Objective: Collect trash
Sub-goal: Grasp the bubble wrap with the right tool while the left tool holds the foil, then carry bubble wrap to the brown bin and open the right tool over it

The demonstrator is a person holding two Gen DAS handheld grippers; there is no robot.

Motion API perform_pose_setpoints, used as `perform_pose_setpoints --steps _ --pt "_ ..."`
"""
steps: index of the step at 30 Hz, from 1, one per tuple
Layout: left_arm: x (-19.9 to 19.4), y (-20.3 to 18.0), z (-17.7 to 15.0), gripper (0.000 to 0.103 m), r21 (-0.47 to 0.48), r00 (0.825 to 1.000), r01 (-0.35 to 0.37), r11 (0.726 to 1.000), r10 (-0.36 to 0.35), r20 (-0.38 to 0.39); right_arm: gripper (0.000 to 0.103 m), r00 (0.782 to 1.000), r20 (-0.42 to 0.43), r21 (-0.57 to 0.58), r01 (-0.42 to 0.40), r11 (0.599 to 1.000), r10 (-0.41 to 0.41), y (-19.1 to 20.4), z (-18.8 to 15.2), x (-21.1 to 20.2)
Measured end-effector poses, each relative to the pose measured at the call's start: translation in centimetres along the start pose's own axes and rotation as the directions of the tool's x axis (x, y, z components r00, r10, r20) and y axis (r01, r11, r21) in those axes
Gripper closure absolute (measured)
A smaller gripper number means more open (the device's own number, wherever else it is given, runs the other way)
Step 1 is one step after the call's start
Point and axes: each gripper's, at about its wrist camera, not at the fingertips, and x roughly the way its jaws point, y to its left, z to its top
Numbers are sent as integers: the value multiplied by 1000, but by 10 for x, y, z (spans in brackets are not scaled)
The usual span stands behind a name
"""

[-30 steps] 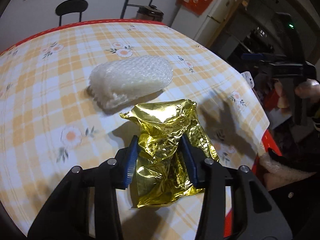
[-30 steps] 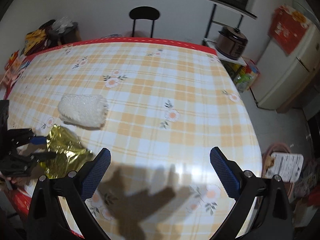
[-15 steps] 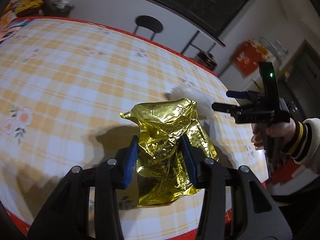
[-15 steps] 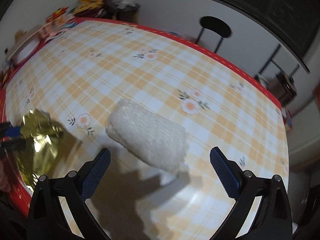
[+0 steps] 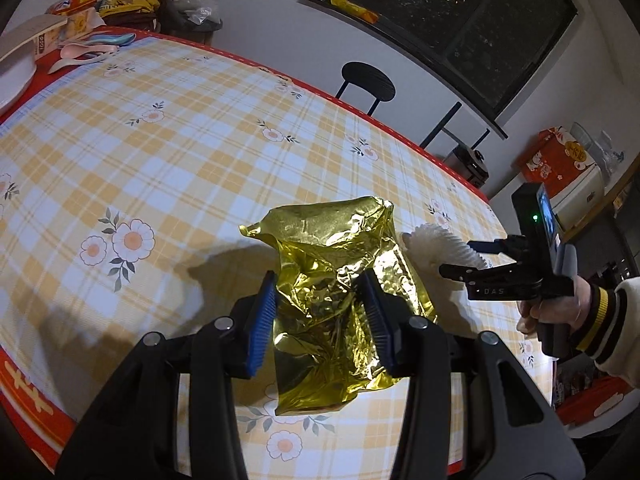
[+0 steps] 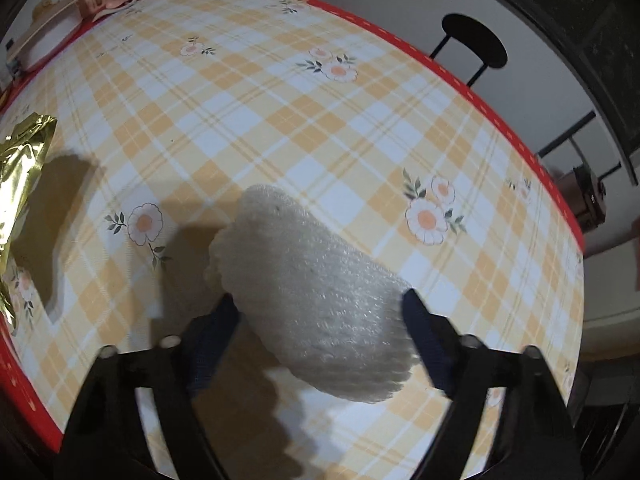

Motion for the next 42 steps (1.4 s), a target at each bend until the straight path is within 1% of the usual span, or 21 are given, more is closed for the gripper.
perform_pose_setpoints --steps 1,4,6,9,11,13,17,22,25,29,30,32,33,38,42 --pt "-1 -1 0 58 5 1000 -5 1000 5 -1 44 1000 7 8 -11 1000 11 0 -2 -3" --pt "-1 -5 1 58 11 1000 -11 1000 11 -1 54 998 45 35 -36 999 35 -1 -10 -15" --pt "-2 -9 2 58 17 1000 -11 1000 11 3 56 995 84 72 -66 995 60 -4 -17 -29" --pt "-3 -18 4 58 33 1000 -4 999 4 7 57 983 145 144 -134 980 113 -11 -32 -50" --pt "-3 -26 4 58 47 1000 -1 999 1 6 58 976 177 178 -158 971 127 -16 -42 -62" --pt "-5 -34 4 58 62 1000 4 998 -5 5 59 971 204 202 -166 965 124 -23 -53 -74" --pt "-9 -58 6 58 107 1000 17 994 -18 8 59 961 258 243 -162 956 97 -39 -75 -98" --pt "-17 -97 5 58 172 999 33 984 -36 9 59 940 334 316 -183 931 71 -66 -109 -128" --pt "-22 -124 2 58 208 999 49 977 -51 5 59 927 372 362 -194 912 49 -85 -136 -146" --pt "-23 -159 -4 58 223 995 98 970 -96 -18 59 915 403 428 -203 881 15 -108 -176 -165" --pt "-23 -171 -6 58 231 994 109 967 -106 -25 59 914 407 452 -200 869 -1 -117 -191 -171" --pt "-23 -189 -11 58 248 992 124 961 -119 -32 59 913 408 484 -194 853 -24 -130 -212 -177" --pt "-23 -201 -14 58 258 991 133 957 -129 -36 59 912 408 511 -190 838 -43 -140 -228 -182" --pt "-16 -249 -28 58 302 984 177 937 -167 -58 59 909 399 604 -163 780 -119 -180 -291 -199" --pt "-9 -285 -41 58 324 977 211 922 -194 -82 59 911 367 691 -130 711 -189 -216 -349 -210"
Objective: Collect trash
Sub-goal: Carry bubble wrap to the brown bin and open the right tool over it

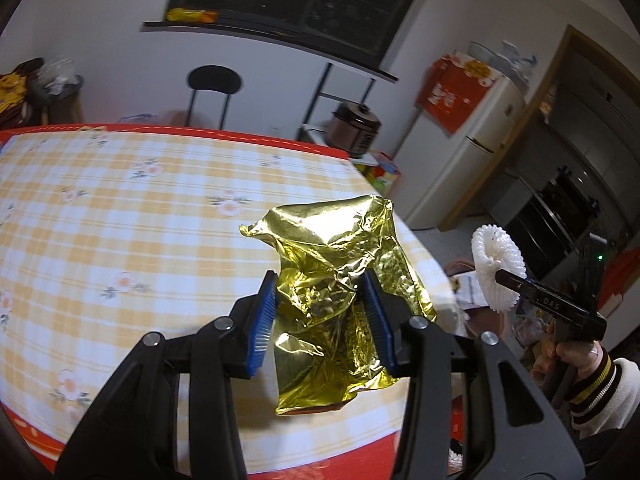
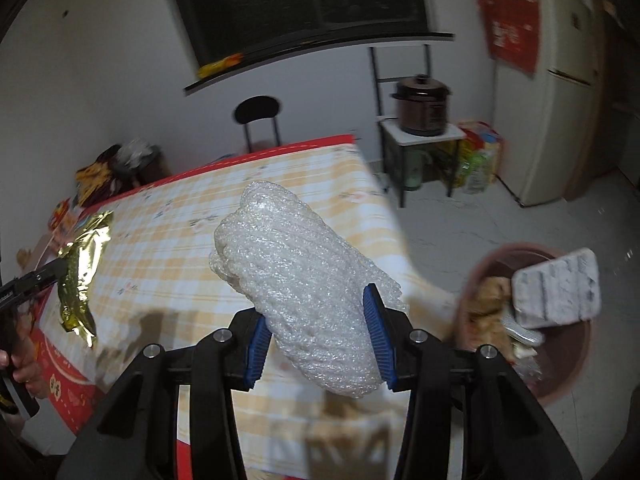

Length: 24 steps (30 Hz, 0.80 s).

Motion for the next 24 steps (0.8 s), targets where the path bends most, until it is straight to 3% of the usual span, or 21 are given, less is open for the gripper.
perform_pose_setpoints --steps 7,14,24 --pt "23 -64 3 58 57 999 47 997 -47 -9 59 992 24 143 122 982 -127 -108 -13 -36" --pt "29 -105 4 58 88 999 50 995 -50 -6 59 979 -31 278 204 939 -204 -191 -18 -25" --pt "27 -130 6 58 93 1000 6 996 -7 13 55 978 -28 256 208 944 -208 -214 -6 -10"
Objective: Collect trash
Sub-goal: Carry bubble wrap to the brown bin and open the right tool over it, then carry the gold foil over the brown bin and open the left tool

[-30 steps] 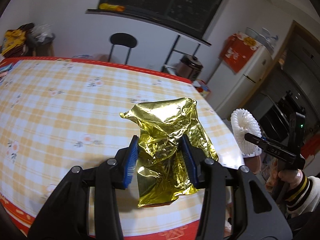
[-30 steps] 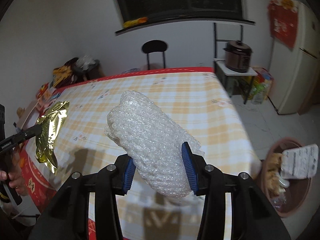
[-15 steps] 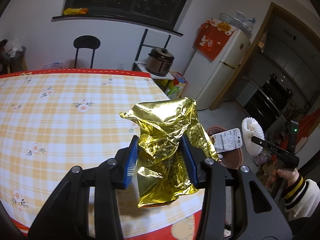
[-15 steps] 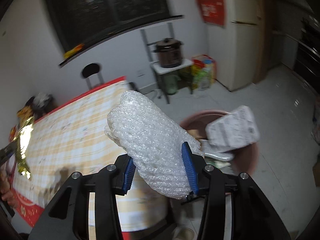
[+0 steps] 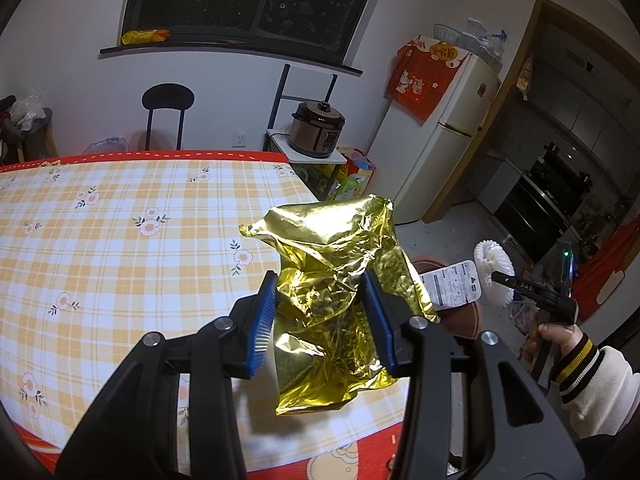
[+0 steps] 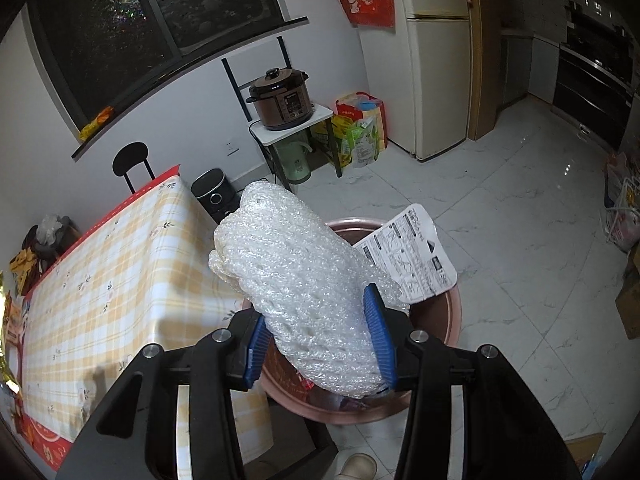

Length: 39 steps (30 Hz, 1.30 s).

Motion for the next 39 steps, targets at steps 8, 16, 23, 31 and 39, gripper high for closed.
perform_pose_setpoints --steps 8,16,23,31,39 --pt "7 -22 0 58 8 1000 4 1000 -5 9 31 999 43 -34 15 999 -13 -2 14 -6" --pt "30 -50 1 58 30 999 49 998 -49 1 5 993 116 -52 38 998 -32 -15 27 -38" --pt "57 -92 6 58 83 993 117 990 -116 -16 5 987 156 -62 56 997 -46 -37 29 -80" --pt "106 -166 16 58 187 979 198 962 -186 -80 5 977 197 9 87 996 -87 -82 14 -124" --pt "169 -227 21 57 233 958 262 937 -223 -181 5 973 176 108 129 986 -147 -122 -7 -134"
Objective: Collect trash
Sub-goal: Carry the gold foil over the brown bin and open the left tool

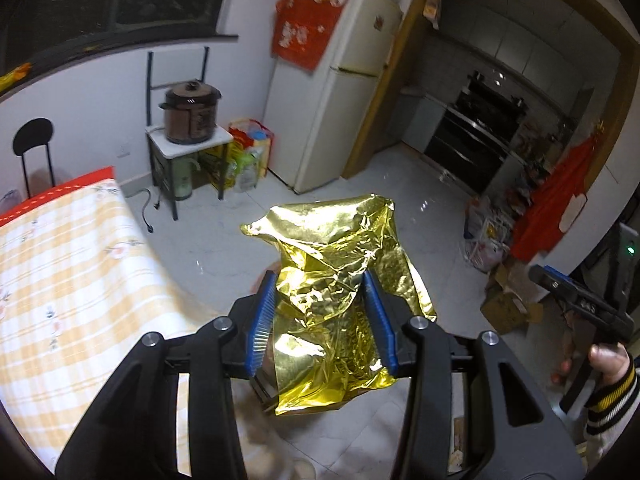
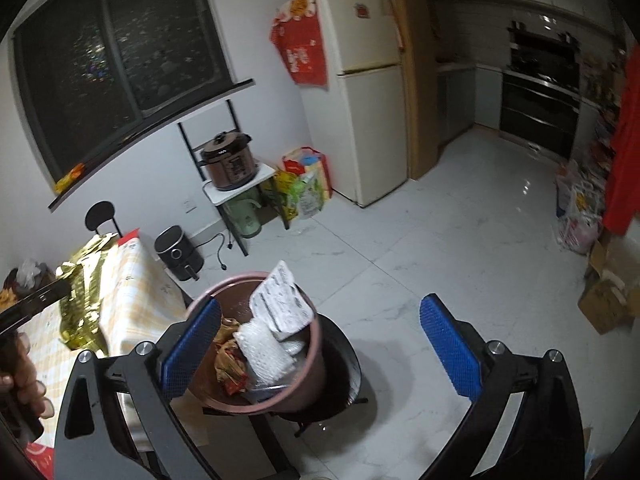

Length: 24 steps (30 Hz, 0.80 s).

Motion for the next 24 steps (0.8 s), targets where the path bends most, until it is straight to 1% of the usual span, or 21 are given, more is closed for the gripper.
perform_pose_setpoints --steps 4,7,10,12,13,14,17,19,24 --pt "35 -10 9 57 6 998 24 1000 -23 -54 5 1000 -12 30 16 999 -16 -13 -10 -1" --pt "60 -23 15 57 32 996 32 999 -29 -90 5 999 -25 53 32 998 -31 -22 -18 -2" --pt "82 -34 20 53 52 991 48 998 -41 -126 5 999 -35 74 45 996 -42 -29 -22 0" --pt "93 -40 24 27 61 990 53 997 -44 -135 5 998 -41 82 50 995 -47 -32 -23 2" --pt "95 -41 26 23 65 991 44 997 -36 -128 5 998 -42 82 52 995 -49 -32 -24 2" --pt "97 -42 28 21 68 993 35 997 -27 -118 5 998 -43 82 53 995 -50 -32 -24 2" --pt "94 -40 32 20 64 993 25 998 -18 -113 5 998 -43 76 49 996 -46 -30 -24 1" --pt "85 -35 32 20 63 995 22 998 -15 -100 5 998 -42 65 45 997 -43 -25 -22 1" --pt "55 -18 30 17 52 997 -22 998 25 -68 5 999 -38 24 30 999 -29 -3 -14 1"
